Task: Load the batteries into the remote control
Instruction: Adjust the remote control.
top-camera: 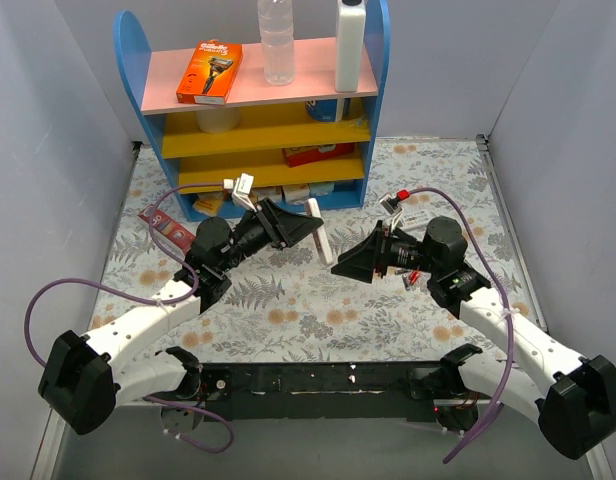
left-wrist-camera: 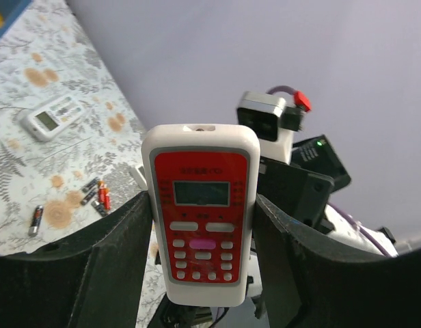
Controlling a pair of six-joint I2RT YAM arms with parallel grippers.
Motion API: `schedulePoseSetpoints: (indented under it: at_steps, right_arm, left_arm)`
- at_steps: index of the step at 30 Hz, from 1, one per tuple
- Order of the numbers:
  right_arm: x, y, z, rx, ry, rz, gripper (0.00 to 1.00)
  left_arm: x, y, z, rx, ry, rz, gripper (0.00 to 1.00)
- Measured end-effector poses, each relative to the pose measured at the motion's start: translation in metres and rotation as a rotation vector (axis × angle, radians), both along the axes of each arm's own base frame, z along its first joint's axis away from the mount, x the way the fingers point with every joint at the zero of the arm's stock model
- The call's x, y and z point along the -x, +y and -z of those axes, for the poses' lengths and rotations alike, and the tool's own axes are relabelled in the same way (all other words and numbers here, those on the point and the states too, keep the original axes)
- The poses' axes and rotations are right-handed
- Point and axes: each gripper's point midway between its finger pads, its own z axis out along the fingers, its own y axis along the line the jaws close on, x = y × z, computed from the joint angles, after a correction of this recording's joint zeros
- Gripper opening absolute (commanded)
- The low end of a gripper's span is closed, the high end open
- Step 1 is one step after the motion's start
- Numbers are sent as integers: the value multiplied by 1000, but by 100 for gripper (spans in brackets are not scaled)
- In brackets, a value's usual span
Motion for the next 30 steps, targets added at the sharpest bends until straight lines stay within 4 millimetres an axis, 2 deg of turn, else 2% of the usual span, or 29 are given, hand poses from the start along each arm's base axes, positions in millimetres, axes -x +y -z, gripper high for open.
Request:
schedulePoseSetpoints:
  at_steps: [4,9,12,15,16,18,19,23,24,25,26,27,30]
  right_arm:
    - [2,7,-12,-73,24,-16,98]
    - [5,16,-26,-141,27,-50,98]
    - [9,21,-31,-167,25,-76,91]
    - [12,26,-34,-183,21,-99,73]
    - [13,27,-35,-188,21,-105,60]
    - [14,29,-35,-191,17,-112,48]
    - [14,30,-34,-189,22,-115,37]
    - [14,31,-29,-168,8,-121,14]
    - [13,31,-26,-151,2,-119,11]
    - [13,31,-24,-130,-4,-120,8]
    - [14,31,-23,-111,-12,-124,7]
    - [15,31,-21,-88,-28,-125,7]
    - [6,28,-16,-15,-75,-71,6]
  left_arm:
    - [12,-5,-19,57,-58,73,17]
    - [19,-9,-26,83,-87,125,17]
    - [22,-12,-28,91,-95,145,17]
    - [25,-14,-29,97,-104,163,17]
    - [25,-15,-29,98,-106,166,19]
    - [27,-15,-30,101,-108,174,22]
    - [28,-15,-32,103,-116,178,25]
    - [28,-15,-28,81,-122,176,45]
    - [28,-15,-26,70,-124,174,51]
    - [28,-14,-24,56,-123,173,64]
    - [29,-13,-23,45,-127,171,86]
    - [30,-11,-23,33,-135,165,94]
    - [31,-6,-16,-23,-133,133,98]
